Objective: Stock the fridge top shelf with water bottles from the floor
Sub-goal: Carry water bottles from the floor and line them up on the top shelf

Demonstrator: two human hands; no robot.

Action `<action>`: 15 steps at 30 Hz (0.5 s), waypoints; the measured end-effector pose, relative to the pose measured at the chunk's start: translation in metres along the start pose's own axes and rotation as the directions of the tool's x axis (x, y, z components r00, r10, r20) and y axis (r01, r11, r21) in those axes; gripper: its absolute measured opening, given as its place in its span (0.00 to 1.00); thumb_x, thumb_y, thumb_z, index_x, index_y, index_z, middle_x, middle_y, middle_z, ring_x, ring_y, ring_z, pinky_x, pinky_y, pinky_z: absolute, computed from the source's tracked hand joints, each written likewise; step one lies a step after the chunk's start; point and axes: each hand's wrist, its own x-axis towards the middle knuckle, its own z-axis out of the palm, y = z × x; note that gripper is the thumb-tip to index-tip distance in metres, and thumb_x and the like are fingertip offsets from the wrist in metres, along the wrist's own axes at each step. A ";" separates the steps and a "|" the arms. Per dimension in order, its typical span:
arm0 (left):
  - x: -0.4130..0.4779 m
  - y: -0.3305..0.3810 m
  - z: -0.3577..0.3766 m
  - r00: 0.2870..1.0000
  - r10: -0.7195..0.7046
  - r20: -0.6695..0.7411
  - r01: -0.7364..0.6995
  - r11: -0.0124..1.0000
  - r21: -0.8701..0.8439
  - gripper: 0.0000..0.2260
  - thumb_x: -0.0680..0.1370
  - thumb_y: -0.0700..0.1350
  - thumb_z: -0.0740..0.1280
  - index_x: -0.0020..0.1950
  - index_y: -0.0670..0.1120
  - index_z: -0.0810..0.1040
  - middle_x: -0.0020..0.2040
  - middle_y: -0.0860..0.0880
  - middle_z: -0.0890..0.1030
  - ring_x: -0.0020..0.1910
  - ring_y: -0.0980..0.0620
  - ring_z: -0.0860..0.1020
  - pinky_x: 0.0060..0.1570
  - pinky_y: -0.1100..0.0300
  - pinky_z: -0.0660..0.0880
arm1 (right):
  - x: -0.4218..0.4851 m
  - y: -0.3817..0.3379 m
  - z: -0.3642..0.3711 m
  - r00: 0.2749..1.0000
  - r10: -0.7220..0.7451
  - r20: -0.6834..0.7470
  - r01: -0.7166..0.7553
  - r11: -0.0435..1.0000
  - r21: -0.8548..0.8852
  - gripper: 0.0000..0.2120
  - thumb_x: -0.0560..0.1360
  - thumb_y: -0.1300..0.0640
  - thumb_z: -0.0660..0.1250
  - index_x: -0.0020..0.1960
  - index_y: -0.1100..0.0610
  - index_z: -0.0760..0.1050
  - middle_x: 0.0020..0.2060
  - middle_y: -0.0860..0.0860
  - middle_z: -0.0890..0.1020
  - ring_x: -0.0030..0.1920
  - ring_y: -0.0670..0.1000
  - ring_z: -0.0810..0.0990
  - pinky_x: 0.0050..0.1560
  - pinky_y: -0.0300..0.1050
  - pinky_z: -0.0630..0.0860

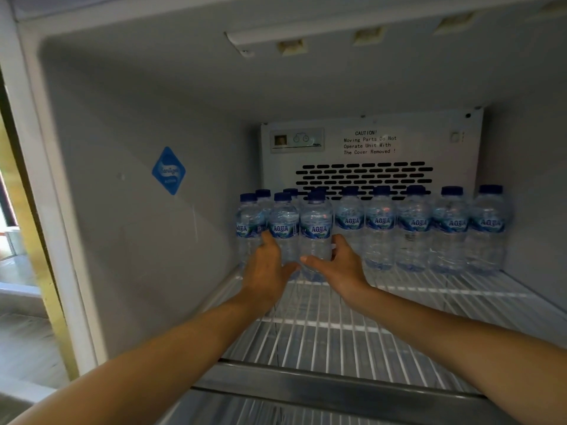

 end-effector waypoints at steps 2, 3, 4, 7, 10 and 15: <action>-0.001 0.000 0.000 1.000 0.003 -0.006 -0.003 1.000 0.022 0.25 0.75 0.47 0.71 0.63 0.40 0.63 0.51 0.45 0.76 0.44 0.52 0.72 0.43 0.59 0.74 | 0.002 0.001 0.000 0.999 0.018 0.027 -0.018 1.000 -0.026 0.27 0.68 0.53 0.77 0.62 0.59 0.69 0.55 0.55 0.79 0.52 0.52 0.79 0.47 0.42 0.74; -0.001 0.000 -0.001 1.000 0.003 -0.003 -0.003 1.000 0.026 0.24 0.75 0.48 0.71 0.63 0.40 0.63 0.49 0.46 0.74 0.43 0.53 0.72 0.43 0.59 0.74 | 0.003 0.001 -0.001 0.999 0.028 0.039 -0.026 0.999 -0.039 0.28 0.68 0.52 0.76 0.63 0.58 0.68 0.56 0.56 0.79 0.53 0.53 0.78 0.48 0.43 0.75; -0.002 0.001 -0.002 1.000 -0.001 -0.001 0.001 1.000 0.030 0.24 0.75 0.48 0.71 0.62 0.40 0.63 0.48 0.47 0.74 0.43 0.52 0.72 0.42 0.58 0.74 | 0.003 0.001 -0.001 0.998 0.037 0.050 -0.035 0.998 -0.054 0.29 0.68 0.52 0.76 0.64 0.58 0.68 0.57 0.56 0.78 0.54 0.53 0.78 0.49 0.43 0.75; 0.000 -0.001 -0.001 1.000 -0.008 -0.007 0.008 0.999 0.037 0.25 0.74 0.50 0.71 0.61 0.39 0.64 0.51 0.43 0.78 0.47 0.47 0.79 0.45 0.51 0.79 | 0.004 -0.001 -0.002 0.996 0.052 0.066 -0.048 0.997 -0.063 0.28 0.69 0.54 0.76 0.64 0.59 0.67 0.57 0.57 0.79 0.55 0.54 0.79 0.52 0.45 0.76; 0.002 -0.003 -0.002 0.999 -0.031 0.014 0.030 0.995 0.095 0.30 0.74 0.54 0.70 0.66 0.38 0.64 0.52 0.41 0.80 0.48 0.44 0.81 0.46 0.49 0.80 | 0.004 -0.005 -0.002 0.995 0.071 0.068 -0.064 0.993 -0.101 0.29 0.69 0.54 0.76 0.64 0.59 0.66 0.58 0.57 0.78 0.54 0.54 0.78 0.51 0.45 0.76; 0.007 -0.003 -0.013 0.975 -0.113 0.190 0.063 0.966 0.251 0.22 0.75 0.60 0.65 0.56 0.44 0.77 0.49 0.45 0.82 0.47 0.47 0.81 0.48 0.53 0.79 | 0.009 -0.018 -0.009 0.962 0.215 0.168 -0.182 0.964 -0.192 0.36 0.71 0.51 0.73 0.72 0.59 0.59 0.65 0.56 0.73 0.62 0.55 0.74 0.54 0.43 0.72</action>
